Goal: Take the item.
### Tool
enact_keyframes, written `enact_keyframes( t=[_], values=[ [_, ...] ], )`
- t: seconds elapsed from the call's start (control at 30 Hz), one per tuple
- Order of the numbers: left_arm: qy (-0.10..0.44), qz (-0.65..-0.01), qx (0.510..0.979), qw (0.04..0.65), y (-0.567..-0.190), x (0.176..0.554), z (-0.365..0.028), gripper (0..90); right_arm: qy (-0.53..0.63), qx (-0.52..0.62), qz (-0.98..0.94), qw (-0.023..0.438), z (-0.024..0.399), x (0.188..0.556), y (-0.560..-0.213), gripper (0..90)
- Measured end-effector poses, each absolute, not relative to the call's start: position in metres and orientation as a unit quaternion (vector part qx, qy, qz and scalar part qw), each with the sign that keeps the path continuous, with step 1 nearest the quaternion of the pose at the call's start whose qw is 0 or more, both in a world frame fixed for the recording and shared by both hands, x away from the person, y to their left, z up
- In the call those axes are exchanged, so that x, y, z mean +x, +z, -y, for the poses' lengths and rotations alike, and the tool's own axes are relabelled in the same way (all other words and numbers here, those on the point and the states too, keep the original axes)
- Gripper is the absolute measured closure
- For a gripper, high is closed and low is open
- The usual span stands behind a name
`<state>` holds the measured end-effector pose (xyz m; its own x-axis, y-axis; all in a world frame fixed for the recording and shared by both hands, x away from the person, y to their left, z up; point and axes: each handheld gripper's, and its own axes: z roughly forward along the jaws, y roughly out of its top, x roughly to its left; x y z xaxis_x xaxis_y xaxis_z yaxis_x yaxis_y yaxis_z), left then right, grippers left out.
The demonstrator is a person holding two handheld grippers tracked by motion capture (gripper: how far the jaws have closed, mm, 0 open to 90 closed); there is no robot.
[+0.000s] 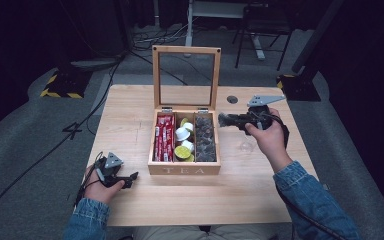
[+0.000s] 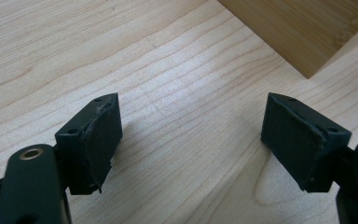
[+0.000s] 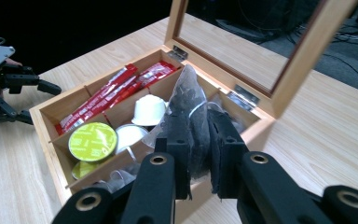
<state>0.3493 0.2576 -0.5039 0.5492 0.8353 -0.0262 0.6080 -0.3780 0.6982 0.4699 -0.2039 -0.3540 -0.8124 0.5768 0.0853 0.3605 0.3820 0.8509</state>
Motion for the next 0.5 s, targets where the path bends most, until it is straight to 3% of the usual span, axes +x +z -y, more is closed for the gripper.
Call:
enact_keyframes(
  t=[0.5],
  values=[
    [0.169, -0.444, 0.812, 0.338, -0.504, 0.349, -0.258, 20.8, 0.467, 0.322, -0.812, 0.14, 0.25, 0.464, -0.351, 80.4]
  ],
)
